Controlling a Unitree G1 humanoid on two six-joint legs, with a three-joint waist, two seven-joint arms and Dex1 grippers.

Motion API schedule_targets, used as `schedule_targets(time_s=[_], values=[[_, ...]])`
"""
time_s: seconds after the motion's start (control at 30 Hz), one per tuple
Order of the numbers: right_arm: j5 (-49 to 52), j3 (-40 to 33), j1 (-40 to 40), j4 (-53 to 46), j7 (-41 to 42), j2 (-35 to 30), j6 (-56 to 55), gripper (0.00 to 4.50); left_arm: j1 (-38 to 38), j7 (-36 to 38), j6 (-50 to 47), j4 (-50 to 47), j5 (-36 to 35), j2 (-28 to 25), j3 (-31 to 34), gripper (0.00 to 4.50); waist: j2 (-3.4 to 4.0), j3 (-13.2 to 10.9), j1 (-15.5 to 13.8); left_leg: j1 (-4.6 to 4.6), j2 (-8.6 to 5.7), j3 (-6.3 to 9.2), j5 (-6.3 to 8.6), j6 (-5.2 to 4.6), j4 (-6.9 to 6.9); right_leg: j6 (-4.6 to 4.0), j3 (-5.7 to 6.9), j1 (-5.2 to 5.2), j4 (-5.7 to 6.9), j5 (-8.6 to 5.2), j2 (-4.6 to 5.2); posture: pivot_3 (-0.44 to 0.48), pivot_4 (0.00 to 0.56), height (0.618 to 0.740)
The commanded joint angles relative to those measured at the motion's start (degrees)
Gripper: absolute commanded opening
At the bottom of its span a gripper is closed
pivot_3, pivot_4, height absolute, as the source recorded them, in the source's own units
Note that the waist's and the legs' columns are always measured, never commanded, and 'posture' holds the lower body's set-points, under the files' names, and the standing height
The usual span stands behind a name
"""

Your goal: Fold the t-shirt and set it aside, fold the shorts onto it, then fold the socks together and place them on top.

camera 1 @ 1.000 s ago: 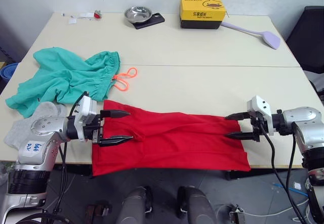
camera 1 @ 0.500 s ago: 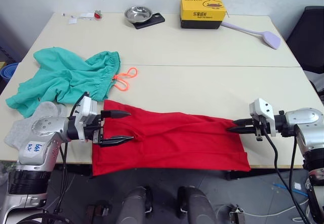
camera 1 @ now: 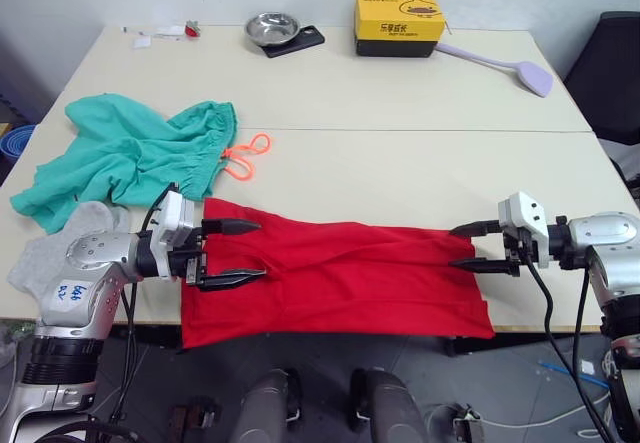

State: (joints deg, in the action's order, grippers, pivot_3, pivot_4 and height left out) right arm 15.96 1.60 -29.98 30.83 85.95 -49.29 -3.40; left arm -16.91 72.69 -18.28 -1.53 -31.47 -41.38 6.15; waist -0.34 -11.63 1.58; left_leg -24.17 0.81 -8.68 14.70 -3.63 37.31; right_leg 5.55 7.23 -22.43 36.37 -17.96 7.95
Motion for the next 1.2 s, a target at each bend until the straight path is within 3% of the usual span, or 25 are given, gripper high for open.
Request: schedule_targets(time_s=[0.03, 0.13, 0.3, 0.33, 0.7, 1.03, 1.1, 1.2], values=[[0.6, -1.4, 0.3, -1.6, 0.5, -0.4, 0.0, 2.80, -0.2, 0.0, 0.4, -1.0, -0.5, 0.1, 0.4, 4.50, 0.00, 0.0, 0.0, 0.00, 0.00, 0.00, 0.00, 0.00, 0.00, 0.00, 0.00, 0.00, 0.00, 0.00, 0.00, 0.000, 0.150, 0.740], [1.7, -2.2, 0.3, -2.0, 0.7, 0.1, -0.3, 2.02, -0.2, -0.1, 0.5, -1.1, -0.5, 0.2, 0.5, 4.50, 0.00, 0.0, 0.0, 0.00, 0.00, 0.00, 0.00, 0.00, 0.00, 0.00, 0.00, 0.00, 0.00, 0.00, 0.00, 0.000, 0.150, 0.740], [0.4, -1.3, 0.3, -1.7, 0.9, -1.0, -0.7, 0.13, 0.0, -0.1, 0.5, -1.0, -0.5, 0.2, 0.5, 4.50, 0.00, 0.0, 0.0, 0.00, 0.00, 0.00, 0.00, 0.00, 0.00, 0.00, 0.00, 0.00, 0.00, 0.00, 0.00, 0.000, 0.150, 0.740], [0.7, -1.5, 0.5, -2.0, 1.0, -0.9, -0.7, 0.02, -0.1, -0.2, 0.5, -1.0, -0.5, 0.3, 0.5, 4.50, 0.00, 0.0, 0.0, 0.00, 0.00, 0.00, 0.00, 0.00, 0.00, 0.00, 0.00, 0.00, 0.00, 0.00, 0.00, 0.000, 0.150, 0.740], [3.8, -5.4, 7.2, -7.4, 3.8, -3.1, -5.1, 0.02, 0.6, 0.2, 0.7, -0.9, -0.4, -0.1, 0.8, 4.50, -0.01, 0.0, -0.2, 0.00, 0.00, 0.01, 0.00, 0.00, -0.01, 0.00, 0.01, 0.01, 0.01, 0.00, 0.01, 0.000, 0.150, 0.740], [2.1, -5.7, 13.2, -7.5, 0.2, -0.1, -16.7, 0.02, 1.6, 0.7, 1.1, -0.5, 0.1, -0.9, 1.1, 4.50, -0.01, 0.0, 0.0, 0.04, 0.00, 0.01, 0.00, 0.00, 0.00, 0.00, 0.00, 0.04, 0.03, 0.00, -0.01, 0.000, 0.150, 0.740], [3.9, -5.9, 13.7, -7.9, 0.7, 0.4, -14.9, 0.02, 1.9, 0.9, 1.4, -0.1, 0.4, -1.3, 1.3, 4.50, -0.01, 0.0, 0.0, 0.05, 0.00, 0.01, -0.01, 0.00, 0.01, 0.00, 0.00, 0.04, 0.03, 0.00, -0.01, 0.000, 0.150, 0.740], [6.0, -6.0, 15.2, -10.6, 2.7, 0.0, -12.9, 0.64, 2.6, 1.0, 1.6, 0.7, 0.6, -2.2, 2.4, 4.50, -0.01, 0.0, 0.0, 0.04, 0.00, 0.01, -0.01, 0.00, 0.01, 0.00, -0.01, 0.03, 0.03, 0.00, 0.00, 0.000, 0.150, 0.740]])
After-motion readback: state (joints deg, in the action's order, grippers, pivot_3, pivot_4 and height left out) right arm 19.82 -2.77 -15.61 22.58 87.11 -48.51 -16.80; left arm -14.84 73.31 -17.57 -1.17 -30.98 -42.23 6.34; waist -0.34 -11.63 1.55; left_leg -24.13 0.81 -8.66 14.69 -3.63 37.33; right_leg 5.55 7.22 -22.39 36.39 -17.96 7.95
